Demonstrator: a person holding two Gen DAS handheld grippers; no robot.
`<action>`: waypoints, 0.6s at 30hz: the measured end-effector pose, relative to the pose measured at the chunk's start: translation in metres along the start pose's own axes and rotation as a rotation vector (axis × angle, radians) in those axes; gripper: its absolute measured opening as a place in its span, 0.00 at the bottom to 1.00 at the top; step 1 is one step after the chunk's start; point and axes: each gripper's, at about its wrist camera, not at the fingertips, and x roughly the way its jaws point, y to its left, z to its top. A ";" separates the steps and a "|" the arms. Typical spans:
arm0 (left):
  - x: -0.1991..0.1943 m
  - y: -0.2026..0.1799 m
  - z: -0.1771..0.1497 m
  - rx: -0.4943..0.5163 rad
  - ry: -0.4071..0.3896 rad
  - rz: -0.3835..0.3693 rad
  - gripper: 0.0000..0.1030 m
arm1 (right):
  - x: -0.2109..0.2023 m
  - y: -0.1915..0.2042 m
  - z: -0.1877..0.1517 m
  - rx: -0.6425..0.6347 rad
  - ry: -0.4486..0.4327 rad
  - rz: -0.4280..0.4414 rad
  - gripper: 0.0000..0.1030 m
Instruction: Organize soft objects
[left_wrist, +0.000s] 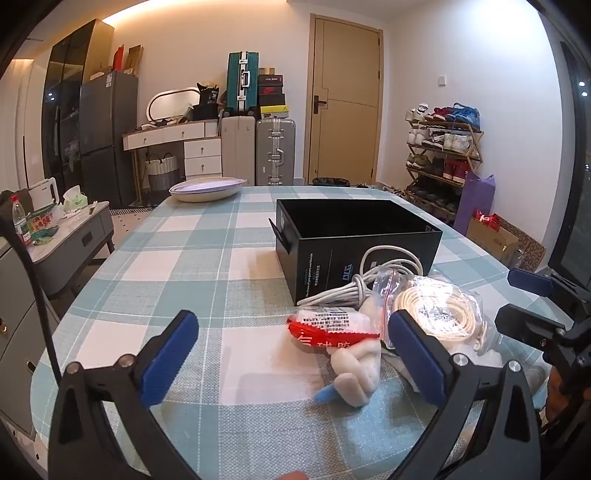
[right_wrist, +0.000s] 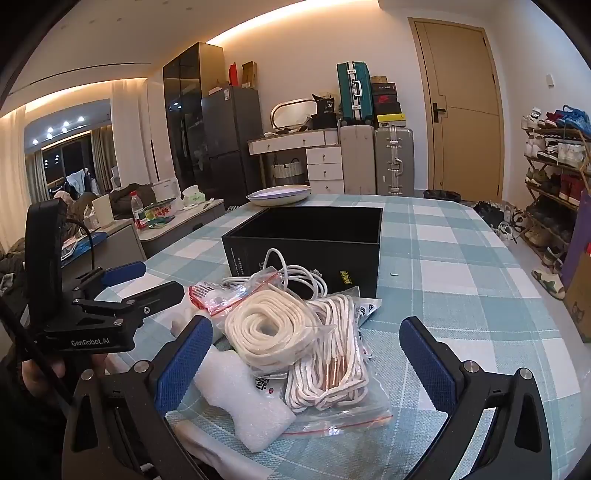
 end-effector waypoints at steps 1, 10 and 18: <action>0.000 0.000 0.000 -0.001 0.001 -0.002 1.00 | 0.000 0.000 0.000 -0.001 0.000 0.000 1.00; -0.011 0.003 0.008 0.004 -0.008 0.001 1.00 | 0.003 -0.004 -0.006 -0.009 0.015 -0.011 1.00; 0.001 0.003 0.001 -0.001 -0.004 0.020 1.00 | 0.006 -0.003 -0.006 -0.015 0.033 -0.022 1.00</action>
